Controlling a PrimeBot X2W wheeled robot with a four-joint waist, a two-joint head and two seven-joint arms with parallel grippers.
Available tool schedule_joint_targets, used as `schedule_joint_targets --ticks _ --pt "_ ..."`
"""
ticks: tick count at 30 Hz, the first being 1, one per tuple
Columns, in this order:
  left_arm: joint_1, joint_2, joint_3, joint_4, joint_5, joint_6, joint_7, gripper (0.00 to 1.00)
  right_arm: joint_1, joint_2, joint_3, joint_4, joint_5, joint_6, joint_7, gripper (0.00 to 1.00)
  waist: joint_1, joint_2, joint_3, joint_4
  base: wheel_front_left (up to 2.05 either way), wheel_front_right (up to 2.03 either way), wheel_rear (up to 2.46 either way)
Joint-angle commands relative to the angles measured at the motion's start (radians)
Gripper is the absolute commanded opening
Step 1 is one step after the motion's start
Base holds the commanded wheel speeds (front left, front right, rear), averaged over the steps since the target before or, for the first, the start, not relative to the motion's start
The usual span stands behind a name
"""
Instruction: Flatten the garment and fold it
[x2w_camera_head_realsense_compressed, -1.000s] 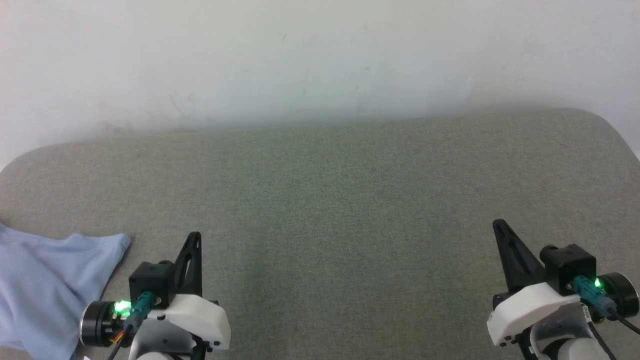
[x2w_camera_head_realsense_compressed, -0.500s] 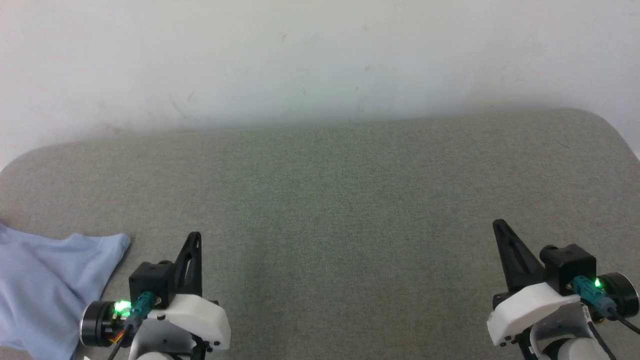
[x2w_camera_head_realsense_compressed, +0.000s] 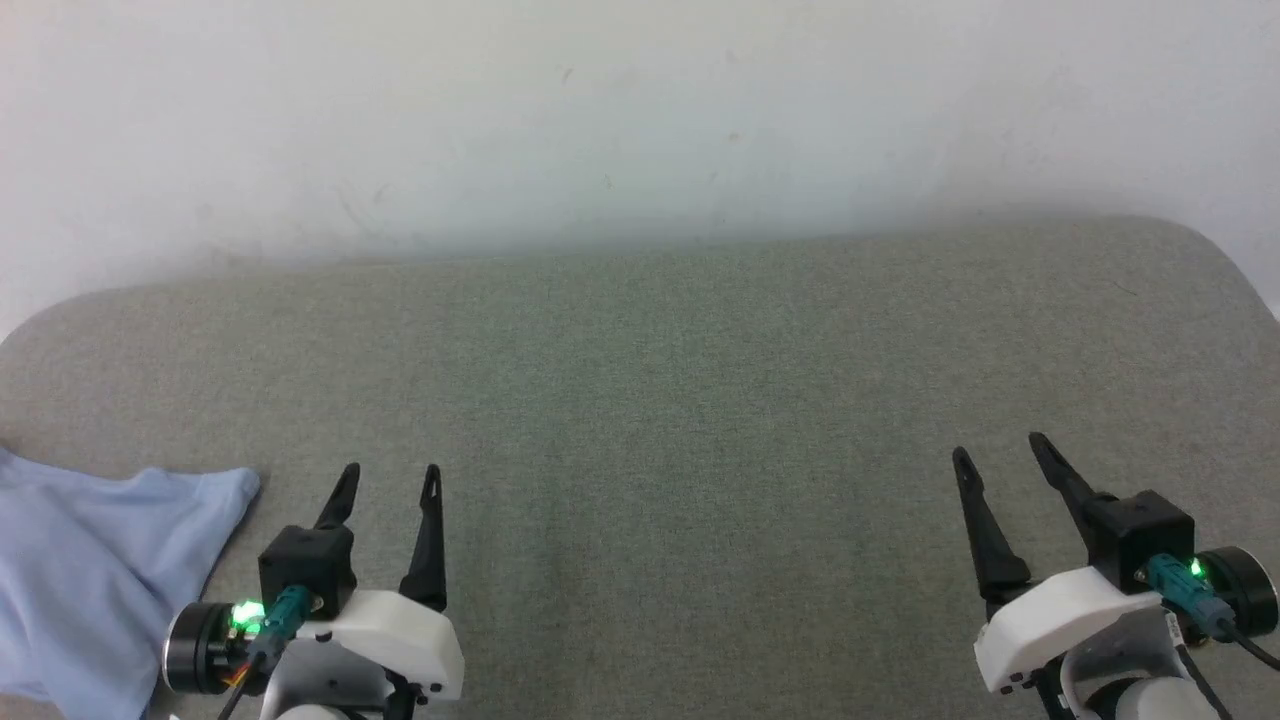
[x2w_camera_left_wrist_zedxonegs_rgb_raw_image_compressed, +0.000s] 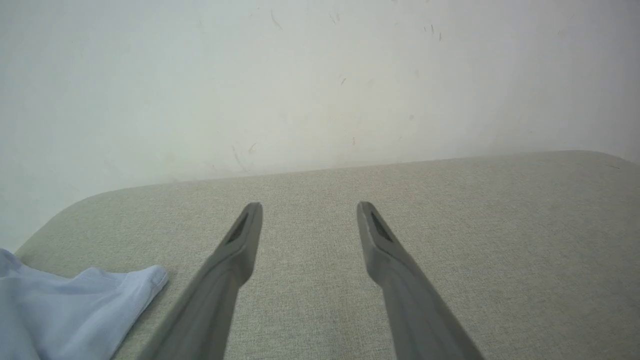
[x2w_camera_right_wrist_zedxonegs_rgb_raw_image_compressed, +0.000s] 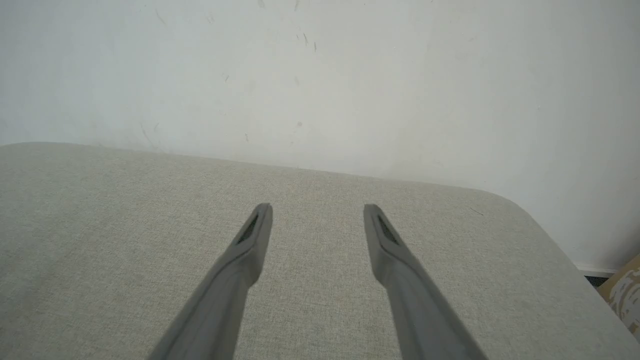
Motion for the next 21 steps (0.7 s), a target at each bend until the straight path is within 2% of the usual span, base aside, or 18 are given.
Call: schedule_joint_targets --ticks 1,21 --pt "-0.003 0.000 -0.003 0.002 -0.012 -0.002 -0.007 1.00 0.002 0.000 -0.003 0.004 0.008 0.000 -0.011 1.00 0.0000 0.0000 0.000 0.000 0.00 0.00 0.00" --pt "-0.006 -0.001 -0.014 0.003 -0.069 0.004 -0.049 1.00 0.012 0.001 -0.008 0.015 0.030 0.000 -0.050 1.00 0.0000 0.0000 -0.004 0.041 0.00 0.00 0.00"
